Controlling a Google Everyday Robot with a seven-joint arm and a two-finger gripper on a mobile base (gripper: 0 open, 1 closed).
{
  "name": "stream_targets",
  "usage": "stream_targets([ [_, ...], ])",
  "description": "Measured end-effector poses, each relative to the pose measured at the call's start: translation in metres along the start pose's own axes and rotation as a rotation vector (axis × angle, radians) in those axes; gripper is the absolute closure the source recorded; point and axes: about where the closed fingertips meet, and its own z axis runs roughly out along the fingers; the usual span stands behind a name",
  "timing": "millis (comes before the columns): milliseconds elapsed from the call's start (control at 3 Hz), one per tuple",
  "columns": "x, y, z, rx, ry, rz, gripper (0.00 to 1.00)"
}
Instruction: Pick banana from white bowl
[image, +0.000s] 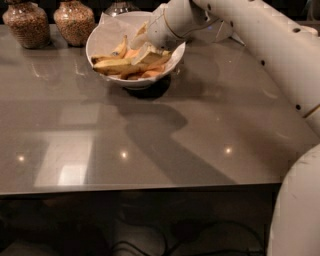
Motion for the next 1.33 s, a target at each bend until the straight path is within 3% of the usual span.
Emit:
stream_targets([
  [667, 0.003, 0.004, 0.024, -0.044, -0.007, 0.007, 0.50],
  [1333, 0.032, 0.000, 0.037, -0.057, 0.048, 0.031, 0.46],
])
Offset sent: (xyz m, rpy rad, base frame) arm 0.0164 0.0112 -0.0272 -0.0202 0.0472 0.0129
